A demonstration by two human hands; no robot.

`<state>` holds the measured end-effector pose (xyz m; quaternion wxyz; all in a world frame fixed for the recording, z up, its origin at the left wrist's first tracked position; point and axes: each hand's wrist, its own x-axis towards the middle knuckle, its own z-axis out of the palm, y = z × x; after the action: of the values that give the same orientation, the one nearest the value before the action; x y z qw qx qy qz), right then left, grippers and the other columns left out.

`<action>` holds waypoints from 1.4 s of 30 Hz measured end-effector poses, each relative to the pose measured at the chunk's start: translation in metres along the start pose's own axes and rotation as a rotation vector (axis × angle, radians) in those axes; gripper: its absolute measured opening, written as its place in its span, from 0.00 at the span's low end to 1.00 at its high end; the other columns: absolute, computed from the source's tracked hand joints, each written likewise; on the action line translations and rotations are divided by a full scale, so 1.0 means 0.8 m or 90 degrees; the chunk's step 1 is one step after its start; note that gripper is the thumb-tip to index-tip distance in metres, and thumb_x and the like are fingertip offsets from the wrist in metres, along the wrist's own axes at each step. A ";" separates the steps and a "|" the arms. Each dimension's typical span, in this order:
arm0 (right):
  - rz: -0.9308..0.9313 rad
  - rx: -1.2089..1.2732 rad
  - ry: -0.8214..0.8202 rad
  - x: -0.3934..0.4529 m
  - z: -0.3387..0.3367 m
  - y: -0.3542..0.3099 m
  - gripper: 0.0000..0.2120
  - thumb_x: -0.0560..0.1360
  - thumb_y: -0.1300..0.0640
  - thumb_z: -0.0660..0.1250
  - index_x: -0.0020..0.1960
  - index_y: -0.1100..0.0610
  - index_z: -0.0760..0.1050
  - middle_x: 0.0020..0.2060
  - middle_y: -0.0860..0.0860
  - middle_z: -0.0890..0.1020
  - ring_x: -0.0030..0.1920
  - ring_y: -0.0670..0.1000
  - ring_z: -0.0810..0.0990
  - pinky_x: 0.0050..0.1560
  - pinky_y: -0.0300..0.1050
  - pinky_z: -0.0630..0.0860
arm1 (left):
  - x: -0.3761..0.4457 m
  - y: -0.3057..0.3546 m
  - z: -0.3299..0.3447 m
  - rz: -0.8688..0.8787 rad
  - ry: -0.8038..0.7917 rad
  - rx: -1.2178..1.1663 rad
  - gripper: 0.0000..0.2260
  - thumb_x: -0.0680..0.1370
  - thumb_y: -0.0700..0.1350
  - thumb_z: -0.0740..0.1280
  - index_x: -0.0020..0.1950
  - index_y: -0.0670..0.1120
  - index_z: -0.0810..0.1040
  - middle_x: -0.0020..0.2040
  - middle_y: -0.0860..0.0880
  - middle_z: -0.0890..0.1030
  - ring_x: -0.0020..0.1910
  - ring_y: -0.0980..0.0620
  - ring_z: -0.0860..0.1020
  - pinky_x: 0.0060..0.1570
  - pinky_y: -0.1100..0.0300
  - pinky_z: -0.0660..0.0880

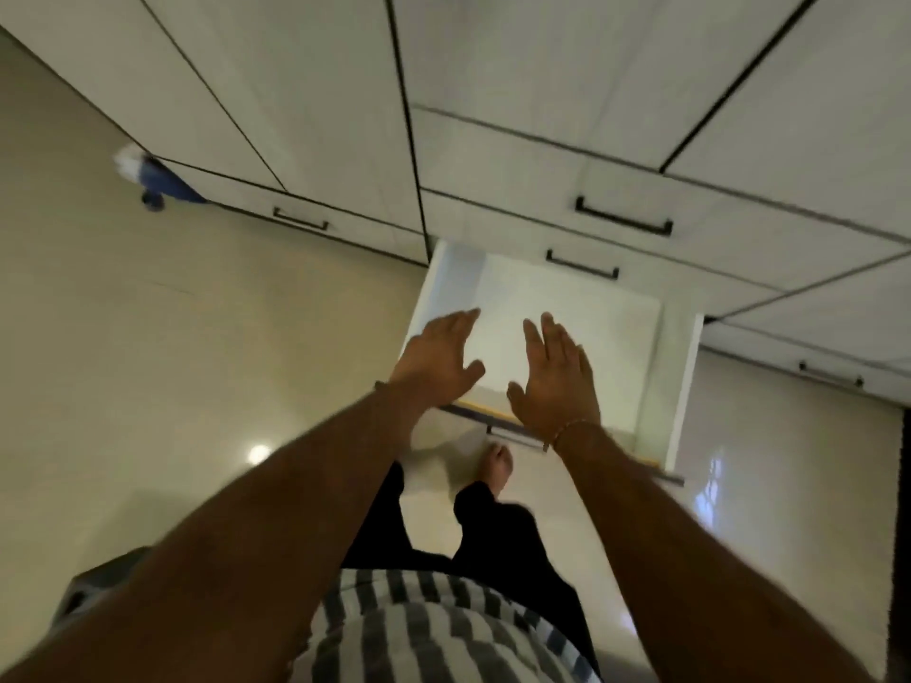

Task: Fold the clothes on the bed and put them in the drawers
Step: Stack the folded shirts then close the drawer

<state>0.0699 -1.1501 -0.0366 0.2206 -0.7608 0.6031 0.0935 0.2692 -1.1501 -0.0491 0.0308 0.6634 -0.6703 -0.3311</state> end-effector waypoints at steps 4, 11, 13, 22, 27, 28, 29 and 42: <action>-0.116 -0.072 0.033 0.009 -0.054 -0.079 0.44 0.78 0.44 0.66 0.84 0.53 0.44 0.84 0.56 0.46 0.83 0.57 0.49 0.82 0.57 0.52 | -0.058 -0.034 -0.055 -0.053 0.112 -0.020 0.36 0.79 0.55 0.68 0.84 0.50 0.58 0.80 0.47 0.66 0.77 0.44 0.65 0.73 0.43 0.67; -0.308 -0.113 0.100 0.014 -0.091 -0.297 0.41 0.77 0.47 0.67 0.83 0.54 0.51 0.83 0.56 0.52 0.82 0.58 0.54 0.80 0.57 0.58 | -0.177 -0.169 -0.162 -0.182 0.305 -0.109 0.33 0.81 0.53 0.66 0.84 0.48 0.59 0.80 0.47 0.66 0.78 0.45 0.65 0.74 0.45 0.67; -0.363 -0.116 0.100 0.006 -0.082 -0.368 0.41 0.76 0.48 0.69 0.83 0.54 0.54 0.83 0.57 0.54 0.81 0.59 0.56 0.79 0.57 0.60 | -0.226 -0.216 -0.185 -0.211 0.355 -0.114 0.32 0.81 0.53 0.66 0.83 0.48 0.60 0.79 0.47 0.67 0.77 0.45 0.65 0.72 0.45 0.68; -0.719 -0.171 0.031 -0.089 -0.009 -0.635 0.40 0.78 0.51 0.67 0.83 0.58 0.52 0.83 0.58 0.52 0.82 0.59 0.54 0.81 0.57 0.53 | -0.475 -0.346 -0.195 -0.459 0.652 -0.175 0.27 0.80 0.48 0.67 0.79 0.48 0.68 0.75 0.49 0.73 0.74 0.47 0.70 0.71 0.45 0.69; -0.980 -0.190 -0.014 -0.190 0.040 -0.714 0.39 0.78 0.51 0.68 0.83 0.59 0.53 0.83 0.57 0.54 0.82 0.58 0.55 0.81 0.56 0.56 | -0.612 -0.316 -0.129 -0.661 0.884 -0.238 0.24 0.81 0.46 0.68 0.77 0.49 0.72 0.74 0.51 0.75 0.71 0.49 0.73 0.71 0.48 0.68; -1.031 -0.187 -0.034 -0.214 0.051 -0.721 0.39 0.79 0.51 0.67 0.83 0.59 0.53 0.83 0.57 0.55 0.82 0.58 0.55 0.81 0.56 0.56 | -0.638 -0.301 -0.110 -0.716 0.919 -0.248 0.23 0.81 0.45 0.68 0.77 0.49 0.72 0.73 0.51 0.75 0.70 0.49 0.73 0.71 0.48 0.69; -1.093 -0.187 -0.063 -0.242 0.065 -0.727 0.39 0.79 0.51 0.67 0.83 0.59 0.53 0.83 0.57 0.55 0.82 0.58 0.55 0.81 0.55 0.57 | -0.667 -0.283 -0.088 -0.779 0.960 -0.253 0.23 0.80 0.45 0.67 0.77 0.49 0.72 0.73 0.51 0.76 0.70 0.49 0.73 0.71 0.48 0.69; -1.555 -0.264 -0.314 -0.575 0.163 -0.600 0.42 0.77 0.48 0.64 0.84 0.56 0.48 0.83 0.54 0.51 0.81 0.55 0.54 0.80 0.56 0.57 | -0.844 0.010 0.178 -1.326 1.341 -0.361 0.22 0.81 0.44 0.67 0.75 0.48 0.73 0.68 0.51 0.78 0.66 0.53 0.75 0.69 0.53 0.72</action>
<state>0.4293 -0.6040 0.1427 0.1459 -0.8033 -0.5742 0.0607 0.2733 -0.4794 0.1131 0.3654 0.7287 0.4985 0.2948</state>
